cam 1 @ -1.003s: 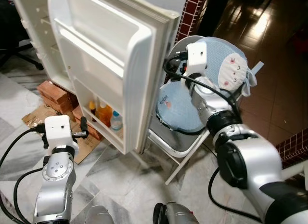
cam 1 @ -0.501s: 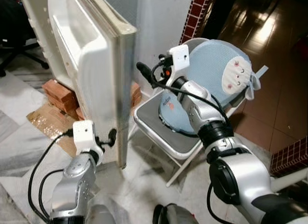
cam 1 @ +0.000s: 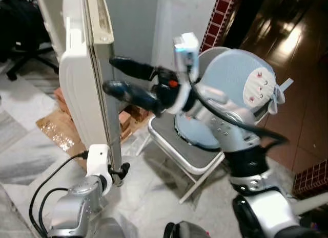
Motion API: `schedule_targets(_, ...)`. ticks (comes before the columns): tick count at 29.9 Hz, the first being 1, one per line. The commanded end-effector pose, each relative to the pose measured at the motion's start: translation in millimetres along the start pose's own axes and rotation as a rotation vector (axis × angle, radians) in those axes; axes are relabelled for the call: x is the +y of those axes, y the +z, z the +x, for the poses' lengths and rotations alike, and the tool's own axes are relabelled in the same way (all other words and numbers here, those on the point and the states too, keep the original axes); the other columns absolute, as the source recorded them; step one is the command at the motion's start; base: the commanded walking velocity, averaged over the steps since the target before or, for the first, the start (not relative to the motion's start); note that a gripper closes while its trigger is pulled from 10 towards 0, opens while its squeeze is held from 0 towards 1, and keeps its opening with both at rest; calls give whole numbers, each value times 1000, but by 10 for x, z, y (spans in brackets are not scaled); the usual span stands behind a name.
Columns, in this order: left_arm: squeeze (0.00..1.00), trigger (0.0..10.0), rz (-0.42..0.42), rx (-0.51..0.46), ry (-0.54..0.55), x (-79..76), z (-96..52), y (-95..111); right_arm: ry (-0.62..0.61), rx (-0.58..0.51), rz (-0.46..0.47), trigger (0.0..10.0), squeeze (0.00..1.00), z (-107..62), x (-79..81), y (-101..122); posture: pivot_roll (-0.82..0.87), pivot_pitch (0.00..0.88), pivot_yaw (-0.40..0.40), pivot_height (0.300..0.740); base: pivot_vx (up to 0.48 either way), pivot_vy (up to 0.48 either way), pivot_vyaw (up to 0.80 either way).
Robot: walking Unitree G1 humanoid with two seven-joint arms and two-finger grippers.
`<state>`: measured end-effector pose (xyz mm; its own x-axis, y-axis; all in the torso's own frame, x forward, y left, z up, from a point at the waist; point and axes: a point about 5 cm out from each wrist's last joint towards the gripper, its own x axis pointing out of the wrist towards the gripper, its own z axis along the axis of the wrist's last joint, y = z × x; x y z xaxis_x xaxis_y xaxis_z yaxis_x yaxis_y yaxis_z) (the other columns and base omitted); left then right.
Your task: Restocking fridge
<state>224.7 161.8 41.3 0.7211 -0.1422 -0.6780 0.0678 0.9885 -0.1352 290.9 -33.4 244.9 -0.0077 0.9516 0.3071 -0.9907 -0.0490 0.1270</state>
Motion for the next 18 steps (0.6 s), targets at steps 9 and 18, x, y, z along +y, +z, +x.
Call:
schedule_targets(9,0,10000,4,-21,21,-6,-1,61,-543,263,-114,10000,0,-328,-514,-312,114,18,-93,740,0,0,0)
schedule_targets(18,0,10000,5,-20,21,-13,7,70,-1049,378,-307,10000,0,-413,-944,-378,120,17,-94,740,0,0,0)
